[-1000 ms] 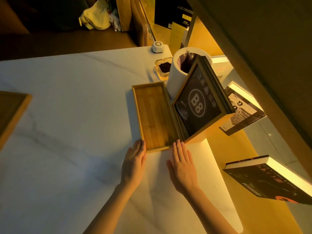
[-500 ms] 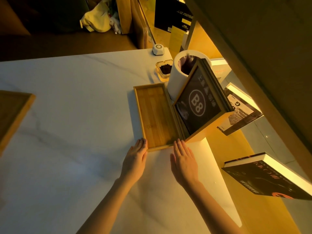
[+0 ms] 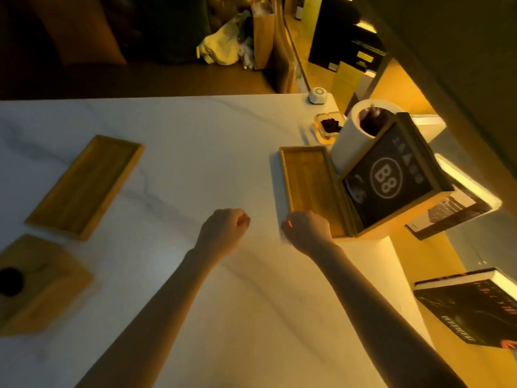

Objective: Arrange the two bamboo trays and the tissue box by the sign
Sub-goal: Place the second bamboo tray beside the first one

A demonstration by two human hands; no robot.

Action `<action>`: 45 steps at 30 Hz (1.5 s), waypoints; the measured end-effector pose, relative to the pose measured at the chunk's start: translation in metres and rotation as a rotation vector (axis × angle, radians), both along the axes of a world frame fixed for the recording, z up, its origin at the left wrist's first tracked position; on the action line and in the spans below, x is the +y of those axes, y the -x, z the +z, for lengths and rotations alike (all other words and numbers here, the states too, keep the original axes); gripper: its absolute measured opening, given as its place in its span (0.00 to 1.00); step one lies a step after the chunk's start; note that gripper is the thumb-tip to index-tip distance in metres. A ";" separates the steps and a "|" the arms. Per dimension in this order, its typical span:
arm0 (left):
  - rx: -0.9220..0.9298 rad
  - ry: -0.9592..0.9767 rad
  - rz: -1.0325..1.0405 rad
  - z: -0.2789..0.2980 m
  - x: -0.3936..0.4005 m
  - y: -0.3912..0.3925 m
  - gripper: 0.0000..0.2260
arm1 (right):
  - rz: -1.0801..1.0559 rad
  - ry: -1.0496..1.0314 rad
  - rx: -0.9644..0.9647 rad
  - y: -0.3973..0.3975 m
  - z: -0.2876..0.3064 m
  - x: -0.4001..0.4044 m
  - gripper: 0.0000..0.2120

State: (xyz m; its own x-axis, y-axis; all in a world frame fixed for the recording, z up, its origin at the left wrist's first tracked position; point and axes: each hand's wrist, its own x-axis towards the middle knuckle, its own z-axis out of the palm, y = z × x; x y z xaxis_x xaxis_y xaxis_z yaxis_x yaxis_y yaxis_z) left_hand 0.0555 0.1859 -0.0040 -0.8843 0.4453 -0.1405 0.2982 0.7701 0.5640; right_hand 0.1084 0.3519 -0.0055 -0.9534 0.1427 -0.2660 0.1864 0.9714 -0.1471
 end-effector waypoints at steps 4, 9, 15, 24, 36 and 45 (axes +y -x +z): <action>0.047 -0.014 0.044 0.023 -0.067 0.015 0.11 | -0.016 0.067 0.027 0.032 0.008 -0.054 0.16; 0.157 -0.002 0.121 0.038 -0.153 0.040 0.09 | 0.042 0.126 0.116 0.059 0.027 -0.132 0.15; 0.201 0.049 0.131 0.039 -0.251 0.077 0.12 | 0.069 0.161 0.166 0.078 0.031 -0.222 0.14; 0.179 0.212 0.174 0.007 -0.344 0.128 0.18 | 0.004 0.372 0.122 0.103 -0.011 -0.318 0.18; -0.167 0.144 0.383 -0.046 -0.391 0.174 0.07 | -0.044 0.430 -0.219 0.139 -0.063 -0.370 0.26; -0.270 -0.077 0.540 -0.046 -0.379 0.170 0.08 | -0.205 0.691 -0.179 0.144 -0.060 -0.390 0.26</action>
